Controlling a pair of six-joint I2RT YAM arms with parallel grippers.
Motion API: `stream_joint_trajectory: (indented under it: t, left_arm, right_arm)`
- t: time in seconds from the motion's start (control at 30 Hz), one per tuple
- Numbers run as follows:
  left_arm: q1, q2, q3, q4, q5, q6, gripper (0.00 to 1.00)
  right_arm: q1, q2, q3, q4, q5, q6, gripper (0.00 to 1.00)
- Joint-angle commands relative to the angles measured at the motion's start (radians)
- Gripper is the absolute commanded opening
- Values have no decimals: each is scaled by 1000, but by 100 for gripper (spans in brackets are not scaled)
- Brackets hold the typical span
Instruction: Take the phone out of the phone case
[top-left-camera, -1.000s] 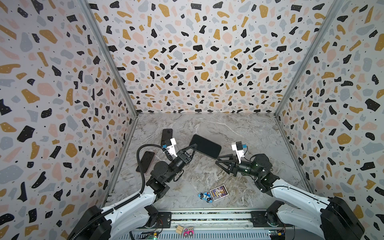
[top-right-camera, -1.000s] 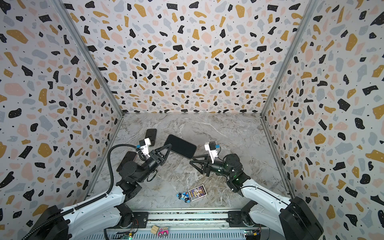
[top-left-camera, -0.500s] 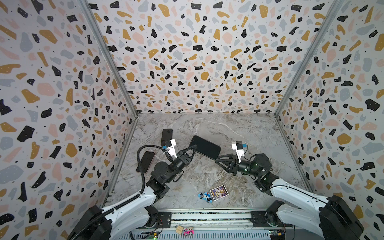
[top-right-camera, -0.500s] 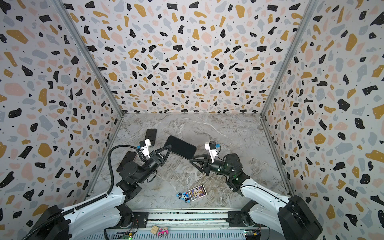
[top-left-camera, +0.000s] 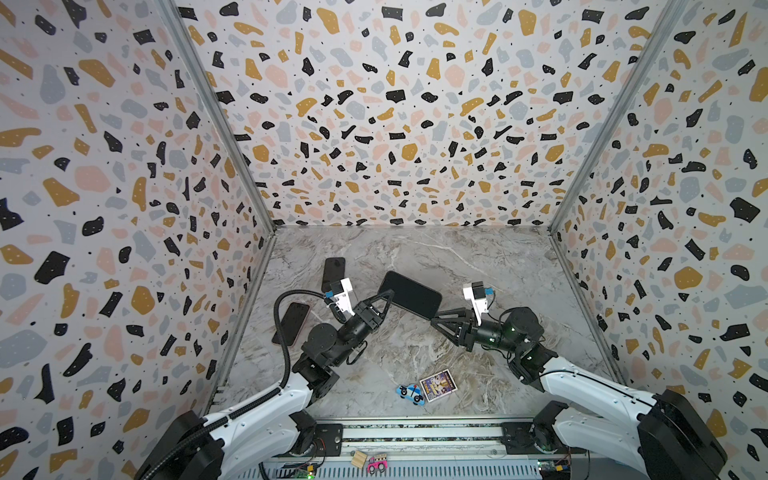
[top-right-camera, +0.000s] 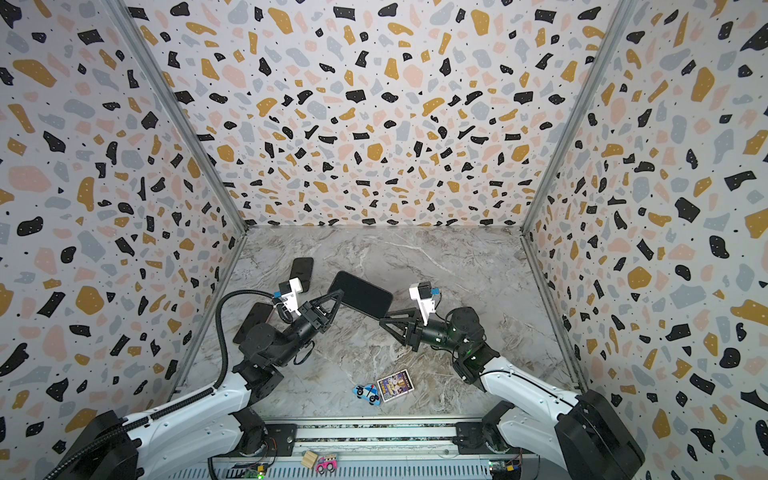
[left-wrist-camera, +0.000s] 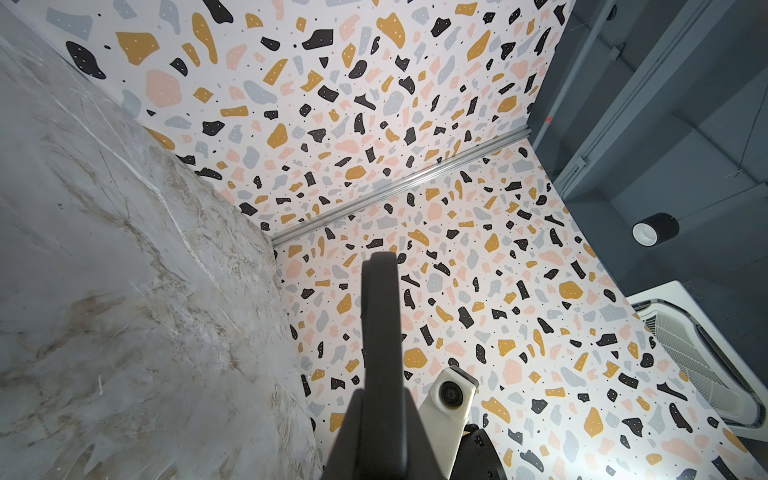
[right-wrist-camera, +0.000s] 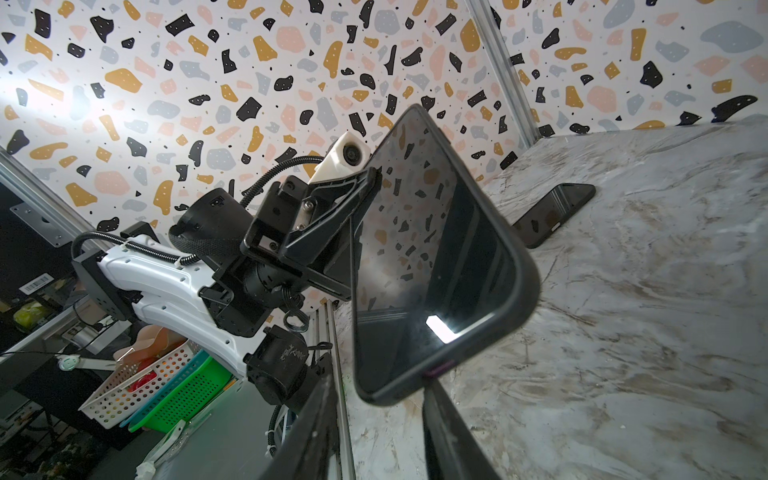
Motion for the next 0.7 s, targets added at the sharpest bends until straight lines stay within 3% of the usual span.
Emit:
stream_joint_trajectory:
  t: [0.0,0.3,0.67]
  left_arm:
    - [-1,-23,13,98,-6,17,0]
    - [-1,-23,16,90,-8,21,0]
    - [-3,-12,15,95,-4,22,0]
  right_arm:
    - [4,-24,22,5,7,-10,37]
    - [3,-6,30,8,1,-9,37]
    - [5,22,32,37,-7,0,29]
